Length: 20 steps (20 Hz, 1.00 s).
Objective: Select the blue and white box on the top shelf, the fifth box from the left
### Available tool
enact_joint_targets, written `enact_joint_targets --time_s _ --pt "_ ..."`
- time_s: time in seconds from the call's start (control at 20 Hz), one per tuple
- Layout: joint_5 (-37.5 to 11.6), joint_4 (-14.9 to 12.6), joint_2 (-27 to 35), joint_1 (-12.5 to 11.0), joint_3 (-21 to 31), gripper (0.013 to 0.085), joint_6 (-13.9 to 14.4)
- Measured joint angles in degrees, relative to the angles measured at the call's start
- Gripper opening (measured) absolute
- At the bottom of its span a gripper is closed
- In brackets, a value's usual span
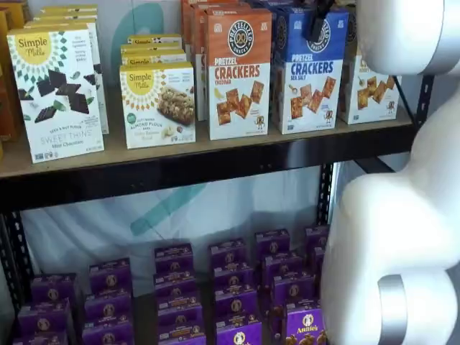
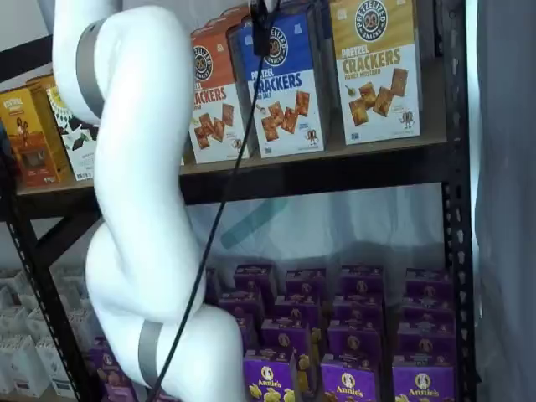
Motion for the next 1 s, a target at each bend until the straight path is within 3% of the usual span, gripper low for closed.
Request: enact_joint_targets --time_s 0.35,0.75,1.0 --pt "-2.8 -4.5 -1.5 2.0 2.0 0.085 0.2" --pt "2.9 -7.0 1.8 3.0 -3.6 0.085 0.7" --pt "3.9 -7.5 2.4 3.2 -4.7 0.085 0.8"
